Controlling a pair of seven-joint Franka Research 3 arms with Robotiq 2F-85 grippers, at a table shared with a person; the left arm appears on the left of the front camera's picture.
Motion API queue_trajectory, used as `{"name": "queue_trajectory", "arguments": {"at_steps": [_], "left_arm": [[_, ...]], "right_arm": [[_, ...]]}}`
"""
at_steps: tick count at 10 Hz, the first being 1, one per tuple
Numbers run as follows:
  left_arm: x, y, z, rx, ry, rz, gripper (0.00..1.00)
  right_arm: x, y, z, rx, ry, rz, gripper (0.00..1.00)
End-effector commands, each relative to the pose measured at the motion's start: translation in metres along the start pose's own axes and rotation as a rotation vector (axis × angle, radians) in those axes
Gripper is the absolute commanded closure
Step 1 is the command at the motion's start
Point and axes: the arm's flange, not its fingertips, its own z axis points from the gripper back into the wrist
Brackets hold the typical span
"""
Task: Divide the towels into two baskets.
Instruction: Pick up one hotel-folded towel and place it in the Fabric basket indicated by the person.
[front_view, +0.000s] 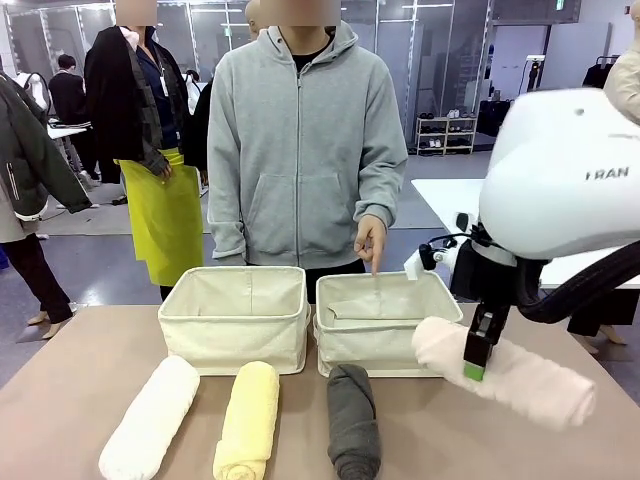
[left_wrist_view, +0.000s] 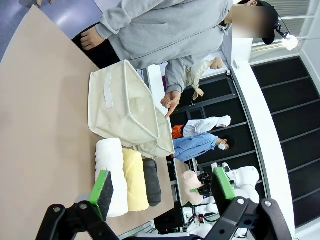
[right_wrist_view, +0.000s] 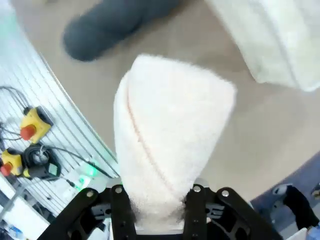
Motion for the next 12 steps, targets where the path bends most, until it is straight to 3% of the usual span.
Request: {"name": "queue_trajectory", "arguments": {"at_steps": [1, 3, 4, 7, 8, 9, 12], "left_arm": [[-0.001, -0.002, 0.004, -0.012, 0.000, -0.006, 0.00], [-0.001, -0.002, 0.004, -0.012, 0.000, -0.006, 0.00], [-0.001, -0.002, 0.004, -0.012, 0.000, -0.006, 0.00], [-0.001, -0.002, 0.004, -0.012, 0.000, -0.006, 0.00], [-0.001, -0.002, 0.004, -0.012, 0.000, -0.006, 0.00], [-0.001, -0.002, 0.004, -0.012, 0.000, -0.006, 0.00], [-0.001, -0.002, 0.004, -0.012, 0.000, -0.006, 0.00]], "right_arm": [[-0.004, 0.002, 0.001, -0.063, 0.089, 0.325, 0.88], [-0.008, 0.015, -0.006, -0.093, 0.124, 0.426, 0.88], [0.001, 0.014, 0.002, -0.035, 0.105, 0.298, 0.88], [0.001, 0.014, 0.002, -0.035, 0.105, 0.298, 0.88], [-0.002, 0.013, -0.002, -0.044, 0.127, 0.344, 0.62], [0.018, 0.011, 0.008, -0.091, 0.098, 0.461, 0.62], [0.083, -0.001, 0.038, -0.122, 0.142, 0.570, 0.62]]}}
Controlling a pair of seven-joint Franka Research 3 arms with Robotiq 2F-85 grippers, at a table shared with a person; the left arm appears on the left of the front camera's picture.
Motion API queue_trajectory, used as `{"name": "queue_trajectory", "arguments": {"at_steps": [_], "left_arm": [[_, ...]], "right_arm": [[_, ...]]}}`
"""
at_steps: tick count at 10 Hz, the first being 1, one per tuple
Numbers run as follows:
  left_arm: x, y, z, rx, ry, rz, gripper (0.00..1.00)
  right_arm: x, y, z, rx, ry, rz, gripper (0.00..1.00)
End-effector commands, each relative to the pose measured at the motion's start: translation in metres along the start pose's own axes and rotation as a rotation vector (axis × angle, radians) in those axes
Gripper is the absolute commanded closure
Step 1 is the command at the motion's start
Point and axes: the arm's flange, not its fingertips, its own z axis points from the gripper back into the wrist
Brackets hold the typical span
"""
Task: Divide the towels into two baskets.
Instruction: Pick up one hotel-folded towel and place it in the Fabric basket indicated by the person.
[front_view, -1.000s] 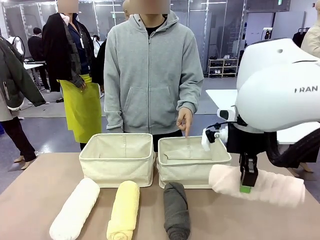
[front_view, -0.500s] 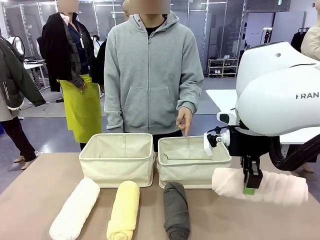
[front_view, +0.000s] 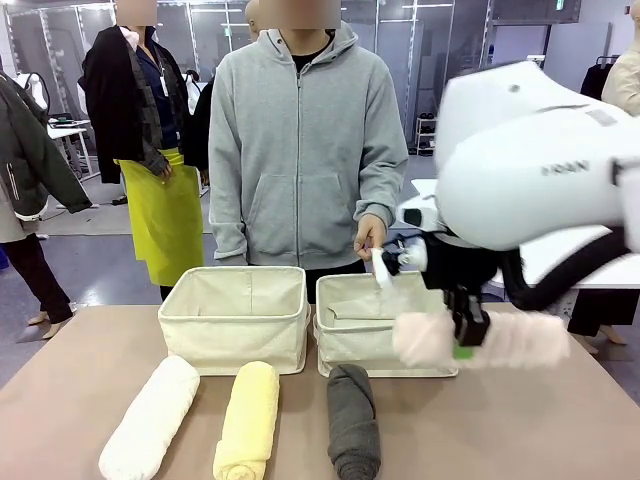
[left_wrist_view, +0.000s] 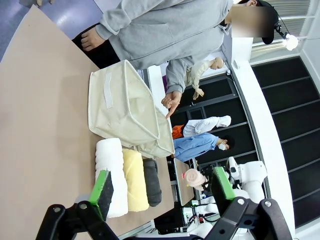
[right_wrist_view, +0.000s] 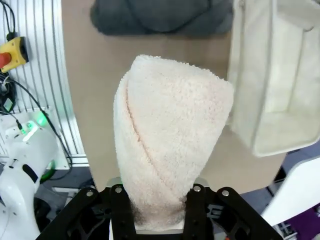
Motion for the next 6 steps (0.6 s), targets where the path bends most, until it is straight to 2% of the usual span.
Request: {"name": "queue_trajectory", "arguments": {"at_steps": [1, 2, 4, 5, 6], "left_arm": [[-0.001, -0.002, 0.004, -0.012, -0.001, -0.006, 0.00], [-0.001, -0.002, 0.004, -0.012, -0.001, -0.006, 0.00], [-0.001, -0.002, 0.004, -0.012, -0.001, -0.006, 0.00], [-0.001, -0.002, 0.004, -0.012, -0.001, -0.006, 0.00], [-0.001, -0.002, 0.004, -0.012, -0.001, -0.006, 0.00]], "right_arm": [[0.028, -0.047, 0.026, -0.028, 0.050, 0.075, 0.62], [0.045, -0.076, 0.029, -0.055, 0.086, 0.110, 0.62], [0.053, -0.138, 0.020, -0.041, 0.067, 0.152, 0.62], [0.052, -0.160, 0.014, -0.093, -0.001, 0.212, 0.62], [0.054, -0.181, 0.002, -0.102, -0.009, 0.263, 0.62]]}}
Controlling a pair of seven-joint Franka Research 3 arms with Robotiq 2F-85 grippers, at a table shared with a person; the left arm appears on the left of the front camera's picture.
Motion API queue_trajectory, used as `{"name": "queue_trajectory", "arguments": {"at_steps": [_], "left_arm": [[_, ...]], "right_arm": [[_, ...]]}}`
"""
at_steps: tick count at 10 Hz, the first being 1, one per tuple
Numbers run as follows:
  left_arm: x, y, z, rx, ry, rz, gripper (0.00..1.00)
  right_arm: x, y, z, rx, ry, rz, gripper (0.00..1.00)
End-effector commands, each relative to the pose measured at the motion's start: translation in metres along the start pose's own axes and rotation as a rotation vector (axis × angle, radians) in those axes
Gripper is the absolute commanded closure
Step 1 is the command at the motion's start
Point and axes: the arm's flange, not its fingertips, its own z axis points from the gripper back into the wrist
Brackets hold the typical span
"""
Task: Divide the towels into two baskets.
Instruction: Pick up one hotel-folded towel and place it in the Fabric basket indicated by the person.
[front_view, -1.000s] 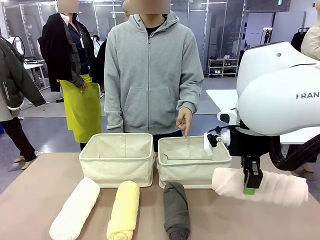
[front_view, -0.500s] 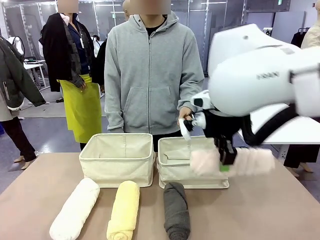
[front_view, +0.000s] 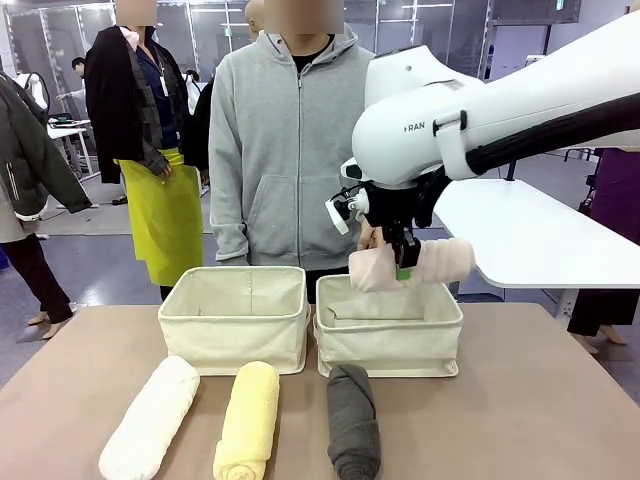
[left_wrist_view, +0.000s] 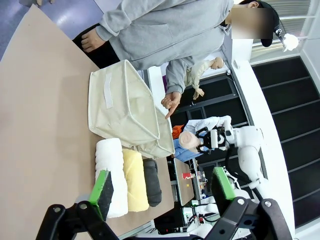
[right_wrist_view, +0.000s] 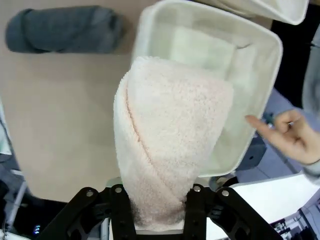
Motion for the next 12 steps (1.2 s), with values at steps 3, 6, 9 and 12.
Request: {"name": "queue_trajectory", "arguments": {"at_steps": [3, 6, 9, 12], "left_arm": [[-0.001, -0.002, 0.004, -0.012, -0.001, -0.007, 0.00], [-0.001, -0.002, 0.004, -0.012, -0.001, -0.007, 0.00], [-0.001, -0.002, 0.004, -0.012, -0.001, -0.007, 0.00], [-0.001, -0.002, 0.004, -0.012, -0.001, -0.007, 0.00]], "right_arm": [[0.010, -0.051, -0.033, 0.010, -0.126, 0.107, 0.62], [0.009, -0.059, -0.060, -0.007, -0.156, 0.103, 0.62], [0.014, -0.057, -0.055, 0.003, -0.120, 0.086, 0.62], [0.014, -0.071, -0.070, 0.004, -0.132, 0.071, 0.62]]}}
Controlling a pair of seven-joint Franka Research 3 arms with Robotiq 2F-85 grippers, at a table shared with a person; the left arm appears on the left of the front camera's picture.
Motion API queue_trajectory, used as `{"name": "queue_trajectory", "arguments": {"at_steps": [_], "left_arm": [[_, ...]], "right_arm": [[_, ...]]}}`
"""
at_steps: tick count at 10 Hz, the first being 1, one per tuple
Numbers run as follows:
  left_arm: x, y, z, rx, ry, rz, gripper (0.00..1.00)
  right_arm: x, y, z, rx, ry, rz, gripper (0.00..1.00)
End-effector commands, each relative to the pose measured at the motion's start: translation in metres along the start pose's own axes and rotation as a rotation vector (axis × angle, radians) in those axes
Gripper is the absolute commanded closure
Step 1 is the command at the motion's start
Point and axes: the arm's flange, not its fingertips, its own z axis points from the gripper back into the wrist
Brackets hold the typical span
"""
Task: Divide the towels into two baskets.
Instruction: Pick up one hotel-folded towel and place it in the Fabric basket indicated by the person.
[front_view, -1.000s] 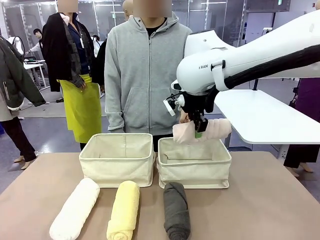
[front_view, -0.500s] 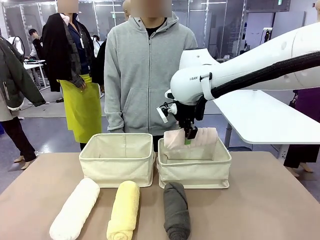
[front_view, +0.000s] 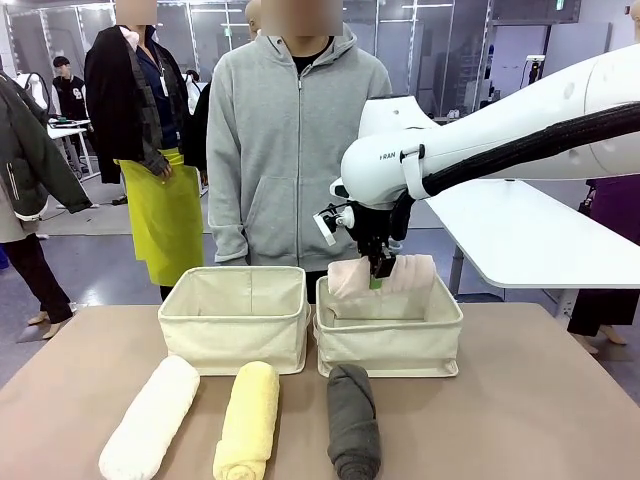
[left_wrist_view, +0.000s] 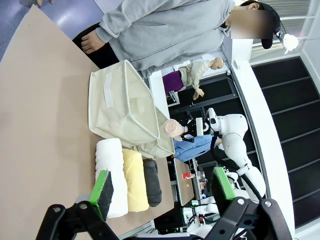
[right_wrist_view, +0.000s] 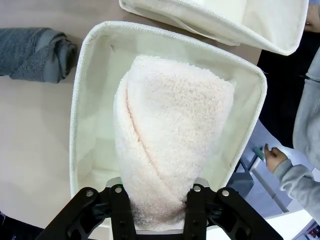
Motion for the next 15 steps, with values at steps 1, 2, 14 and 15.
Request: {"name": "queue_trajectory", "arguments": {"at_steps": [1, 2, 14, 15], "left_arm": [[-0.001, -0.002, 0.004, -0.012, -0.001, -0.007, 0.00], [-0.001, -0.002, 0.004, -0.012, -0.001, -0.007, 0.00], [-0.001, -0.002, 0.004, -0.012, -0.001, -0.007, 0.00], [-0.001, -0.002, 0.004, -0.012, -0.001, -0.007, 0.00]], "right_arm": [[-0.004, -0.018, -0.008, -0.010, -0.007, -0.007, 0.62], [-0.007, -0.028, -0.017, 0.002, 0.018, -0.007, 0.62], [-0.028, -0.065, -0.065, 0.067, -0.010, -0.056, 0.00], [-0.028, -0.065, -0.065, 0.067, -0.010, -0.056, 0.00]]}}
